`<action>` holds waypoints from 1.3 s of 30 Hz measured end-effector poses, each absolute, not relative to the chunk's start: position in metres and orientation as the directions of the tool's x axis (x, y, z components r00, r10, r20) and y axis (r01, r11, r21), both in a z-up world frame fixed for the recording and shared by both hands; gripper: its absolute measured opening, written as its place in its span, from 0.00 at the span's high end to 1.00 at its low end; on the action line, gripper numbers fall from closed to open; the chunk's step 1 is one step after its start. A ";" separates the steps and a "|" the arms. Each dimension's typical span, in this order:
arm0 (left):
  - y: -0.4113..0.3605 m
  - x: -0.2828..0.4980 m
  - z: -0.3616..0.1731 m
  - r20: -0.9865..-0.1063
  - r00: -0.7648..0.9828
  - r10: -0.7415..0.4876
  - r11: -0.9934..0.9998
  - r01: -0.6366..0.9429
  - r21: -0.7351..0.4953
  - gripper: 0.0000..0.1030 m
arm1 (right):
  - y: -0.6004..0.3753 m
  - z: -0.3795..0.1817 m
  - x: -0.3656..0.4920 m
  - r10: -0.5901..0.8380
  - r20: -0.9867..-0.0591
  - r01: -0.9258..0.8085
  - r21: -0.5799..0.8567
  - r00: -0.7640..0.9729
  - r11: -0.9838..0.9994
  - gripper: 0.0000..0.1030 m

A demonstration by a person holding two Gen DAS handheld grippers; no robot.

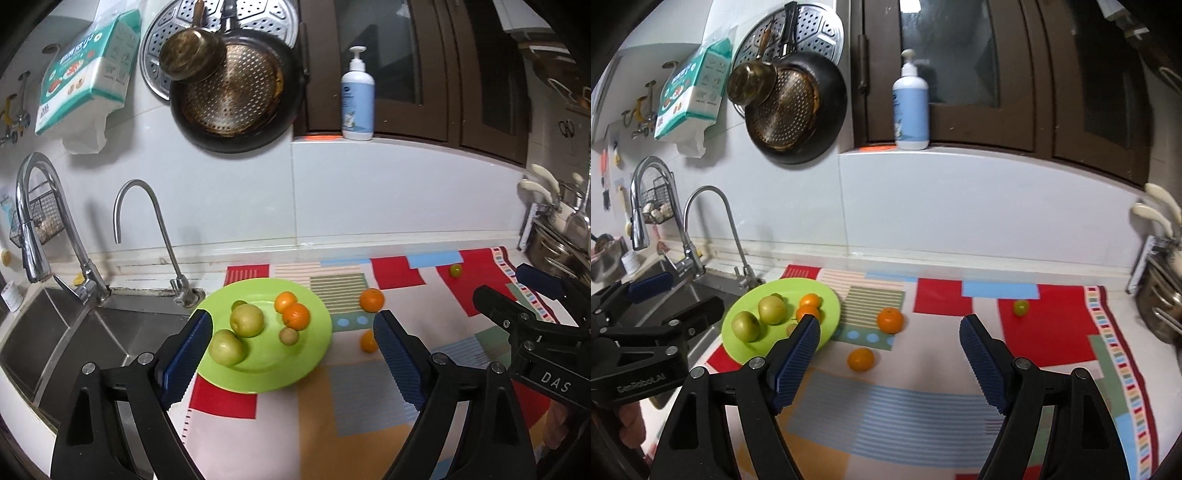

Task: Organize fruits
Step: 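Move both open tools back toward the remaining fruits on the cloth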

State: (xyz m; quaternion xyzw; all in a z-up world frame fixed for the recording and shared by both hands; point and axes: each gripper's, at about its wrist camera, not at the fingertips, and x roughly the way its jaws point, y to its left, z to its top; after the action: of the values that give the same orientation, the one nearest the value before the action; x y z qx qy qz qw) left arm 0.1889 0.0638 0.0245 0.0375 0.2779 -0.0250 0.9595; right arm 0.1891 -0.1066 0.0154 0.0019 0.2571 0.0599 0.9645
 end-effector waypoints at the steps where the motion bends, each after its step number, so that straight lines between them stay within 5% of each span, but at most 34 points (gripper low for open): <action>1: 0.062 0.186 0.025 -0.533 0.846 -0.029 0.996 0.072 0.060 0.13 | -0.109 0.015 0.186 0.108 -0.494 -0.107 0.031 0.862 0.994 0.24; 26: 0.013 0.168 0.012 -0.506 0.861 -0.043 0.997 0.069 0.033 0.08 | -0.173 0.007 0.142 -0.130 -0.460 0.127 -0.038 0.878 0.991 0.24; 39: -0.009 0.194 -0.018 -0.559 0.829 -0.020 0.999 0.044 0.028 0.08 | -0.213 -0.027 0.162 -0.207 -0.538 0.256 0.016 0.817 0.967 0.24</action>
State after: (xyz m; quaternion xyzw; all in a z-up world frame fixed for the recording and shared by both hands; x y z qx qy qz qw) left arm 0.1940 -0.0092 -0.0180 0.0199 0.2920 -0.0168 0.9561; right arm 0.1621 -0.2126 -0.0274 0.0437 0.2768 -0.1216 0.9522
